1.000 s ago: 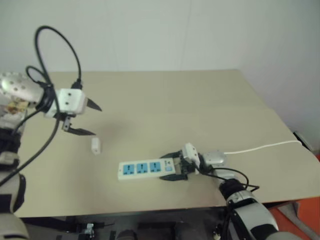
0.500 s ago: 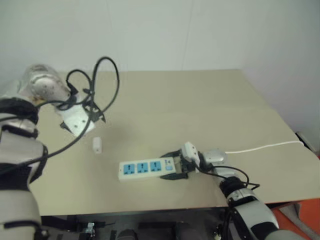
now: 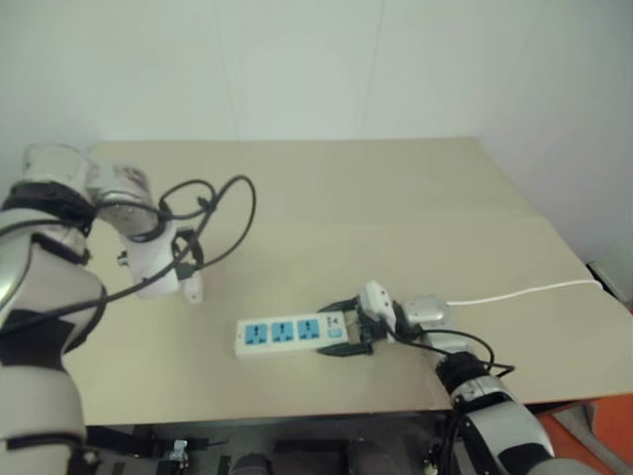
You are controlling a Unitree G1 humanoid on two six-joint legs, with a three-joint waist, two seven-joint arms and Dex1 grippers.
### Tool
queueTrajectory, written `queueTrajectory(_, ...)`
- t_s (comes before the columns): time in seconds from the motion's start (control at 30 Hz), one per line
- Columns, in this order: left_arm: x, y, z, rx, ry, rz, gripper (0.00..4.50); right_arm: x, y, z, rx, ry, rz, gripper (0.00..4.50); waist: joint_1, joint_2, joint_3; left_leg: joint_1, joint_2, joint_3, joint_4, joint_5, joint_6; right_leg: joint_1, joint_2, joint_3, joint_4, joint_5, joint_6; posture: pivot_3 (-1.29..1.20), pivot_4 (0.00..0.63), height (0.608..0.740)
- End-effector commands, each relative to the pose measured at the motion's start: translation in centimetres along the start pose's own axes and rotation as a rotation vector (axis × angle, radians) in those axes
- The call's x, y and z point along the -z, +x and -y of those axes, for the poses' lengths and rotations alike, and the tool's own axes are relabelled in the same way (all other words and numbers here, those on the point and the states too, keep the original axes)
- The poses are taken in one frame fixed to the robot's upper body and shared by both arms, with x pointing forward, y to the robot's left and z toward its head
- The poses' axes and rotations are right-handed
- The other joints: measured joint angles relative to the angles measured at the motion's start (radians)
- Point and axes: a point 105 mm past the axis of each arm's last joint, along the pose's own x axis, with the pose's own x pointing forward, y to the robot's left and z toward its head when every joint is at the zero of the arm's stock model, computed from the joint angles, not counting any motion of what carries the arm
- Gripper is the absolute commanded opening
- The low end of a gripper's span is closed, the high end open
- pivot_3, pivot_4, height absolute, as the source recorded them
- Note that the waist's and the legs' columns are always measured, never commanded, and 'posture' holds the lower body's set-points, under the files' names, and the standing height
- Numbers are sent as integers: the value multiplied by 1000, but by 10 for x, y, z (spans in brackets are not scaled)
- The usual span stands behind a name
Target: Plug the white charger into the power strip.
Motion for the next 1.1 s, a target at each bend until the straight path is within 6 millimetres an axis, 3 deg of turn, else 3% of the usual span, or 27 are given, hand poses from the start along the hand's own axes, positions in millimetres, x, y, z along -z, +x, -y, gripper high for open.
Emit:
queueTrajectory(0.03,6,-6,-2,-18,19,-36,4500,-3,2,-2,-8,-13,-3,3419,1,0,0,0,0,0,0,0,0,0,0,0,0,0,0,0,150,740)
queueTrajectory(0.33,4,10,3,-13,53,-24,4500,-2,3,-4,7,-4,3,3419,10,0,0,0,0,1,0,0,0,-1,0,0,1,0,0,0,150,740)
queueTrajectory(1.1,-11,46,-10,-61,73,44,4500,-2,1,-7,51,6,3,3419,14,0,0,0,-1,1,0,0,0,-1,0,0,2,0,1,0,150,740)
